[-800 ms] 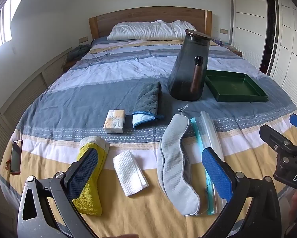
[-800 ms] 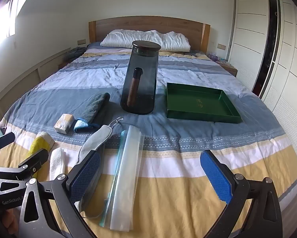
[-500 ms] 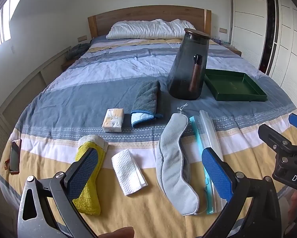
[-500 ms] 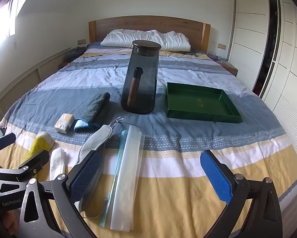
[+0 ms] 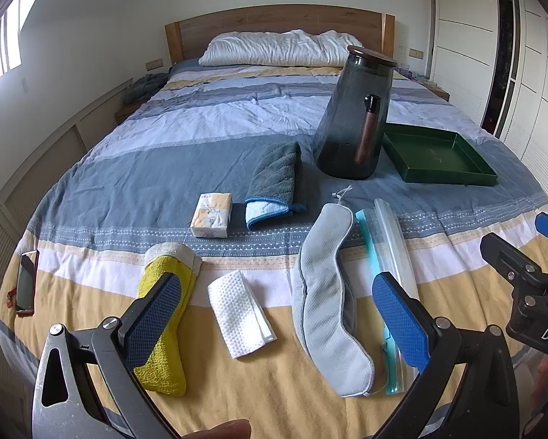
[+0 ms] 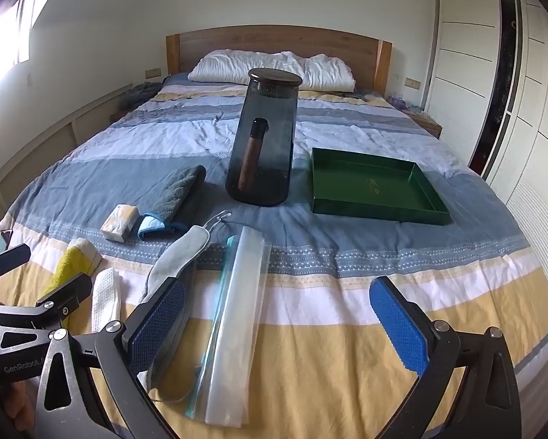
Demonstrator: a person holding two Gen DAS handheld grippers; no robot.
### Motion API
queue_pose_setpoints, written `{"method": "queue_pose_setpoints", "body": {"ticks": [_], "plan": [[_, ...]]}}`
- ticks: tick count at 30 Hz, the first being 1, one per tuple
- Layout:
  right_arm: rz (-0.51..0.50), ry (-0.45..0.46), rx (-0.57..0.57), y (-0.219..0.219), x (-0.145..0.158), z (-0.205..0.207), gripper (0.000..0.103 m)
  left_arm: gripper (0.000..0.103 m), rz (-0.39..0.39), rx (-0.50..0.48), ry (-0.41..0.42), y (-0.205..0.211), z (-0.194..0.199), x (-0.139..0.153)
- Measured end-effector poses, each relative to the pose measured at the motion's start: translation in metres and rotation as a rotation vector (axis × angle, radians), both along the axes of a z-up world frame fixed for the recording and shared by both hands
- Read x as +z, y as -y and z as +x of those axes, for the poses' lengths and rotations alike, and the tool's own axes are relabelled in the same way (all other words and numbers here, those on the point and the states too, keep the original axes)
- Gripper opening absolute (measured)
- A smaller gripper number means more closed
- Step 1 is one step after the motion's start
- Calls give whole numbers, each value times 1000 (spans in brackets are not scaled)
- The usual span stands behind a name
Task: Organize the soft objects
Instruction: 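Move the left tool toward the yellow sock while the right tool approaches the clear zip bag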
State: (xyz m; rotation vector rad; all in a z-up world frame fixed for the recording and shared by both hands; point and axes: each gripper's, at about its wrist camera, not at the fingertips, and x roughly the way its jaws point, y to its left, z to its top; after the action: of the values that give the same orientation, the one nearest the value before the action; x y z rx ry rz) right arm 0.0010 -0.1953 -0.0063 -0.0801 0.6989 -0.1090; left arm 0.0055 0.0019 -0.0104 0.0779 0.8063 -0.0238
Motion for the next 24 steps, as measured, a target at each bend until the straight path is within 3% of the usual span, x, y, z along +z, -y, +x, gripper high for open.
{"method": "queue_pose_setpoints", "body": {"ticks": [24], "plan": [[7,-75,0,-2,-37,26,103,102,-19,8,-50,-14,14,-24]]}}
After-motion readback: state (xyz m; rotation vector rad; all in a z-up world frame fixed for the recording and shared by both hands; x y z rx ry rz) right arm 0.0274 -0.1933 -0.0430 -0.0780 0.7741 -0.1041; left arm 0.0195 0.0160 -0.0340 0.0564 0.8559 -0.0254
